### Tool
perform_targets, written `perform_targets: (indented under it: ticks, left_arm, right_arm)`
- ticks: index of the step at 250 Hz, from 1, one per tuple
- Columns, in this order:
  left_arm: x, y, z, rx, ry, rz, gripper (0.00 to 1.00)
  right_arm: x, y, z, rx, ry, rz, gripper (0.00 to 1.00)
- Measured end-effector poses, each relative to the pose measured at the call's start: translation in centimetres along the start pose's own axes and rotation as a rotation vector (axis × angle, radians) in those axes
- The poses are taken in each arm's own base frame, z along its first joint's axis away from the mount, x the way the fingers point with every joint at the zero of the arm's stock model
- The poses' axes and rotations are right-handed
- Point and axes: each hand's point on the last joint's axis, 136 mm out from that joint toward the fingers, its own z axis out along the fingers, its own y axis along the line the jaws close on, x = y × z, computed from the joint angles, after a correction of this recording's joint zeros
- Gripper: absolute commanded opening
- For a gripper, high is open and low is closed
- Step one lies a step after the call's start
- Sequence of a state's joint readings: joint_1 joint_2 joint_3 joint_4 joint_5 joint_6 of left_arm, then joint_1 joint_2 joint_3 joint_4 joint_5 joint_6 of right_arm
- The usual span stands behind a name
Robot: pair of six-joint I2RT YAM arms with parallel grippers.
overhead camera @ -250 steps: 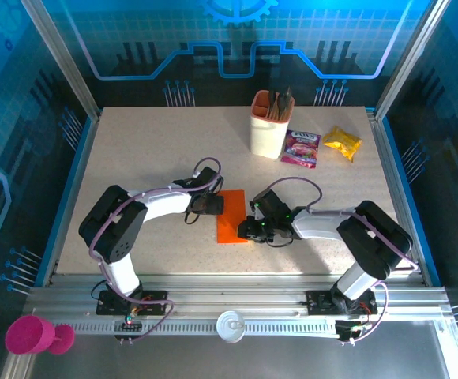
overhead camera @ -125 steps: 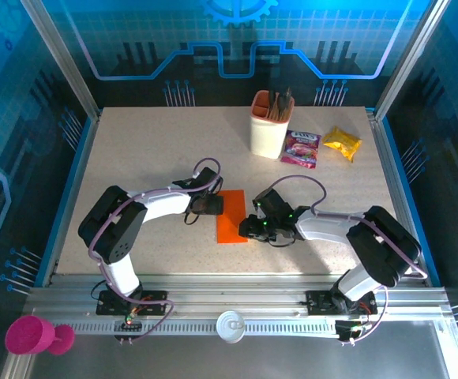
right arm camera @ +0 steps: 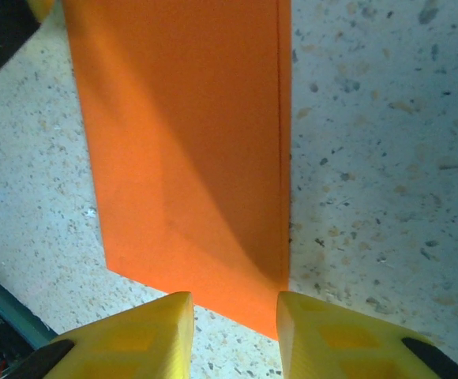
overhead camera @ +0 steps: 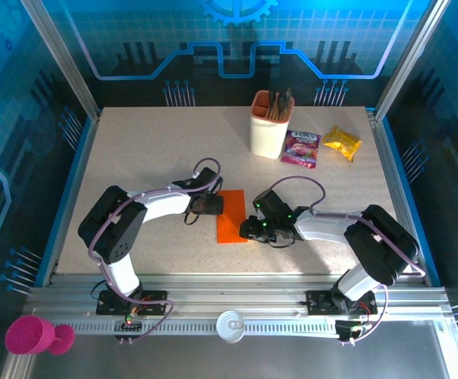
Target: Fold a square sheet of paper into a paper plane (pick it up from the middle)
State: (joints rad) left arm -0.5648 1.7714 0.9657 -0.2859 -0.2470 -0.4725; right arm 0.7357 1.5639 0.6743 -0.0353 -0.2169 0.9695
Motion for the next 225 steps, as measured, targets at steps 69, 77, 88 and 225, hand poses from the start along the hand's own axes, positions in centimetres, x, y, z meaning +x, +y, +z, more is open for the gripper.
perform_targets:
  ticks: [69,77,88,225]
  left_arm:
    - [0.0,0.0,0.0,0.0,0.0,0.0,0.82]
    - [0.0,0.0,0.0,0.0,0.0,0.0,0.82]
    - [-0.01,0.01,0.0,0.0,0.0,0.0,0.82]
    - [0.0,0.01,0.03,0.001,-0.001,-0.001,0.82]
  right_arm:
    - [0.21,-0.3,0.49,0.009,0.01,0.009,0.32]
    - [0.21,-0.29,0.5,0.009,0.01,0.009,0.32]
    - [0.2,-0.32,0.51,0.01,0.01,0.012,0.32]
    - [0.09,-0.23,0.61,0.041,0.035,0.025,0.3]
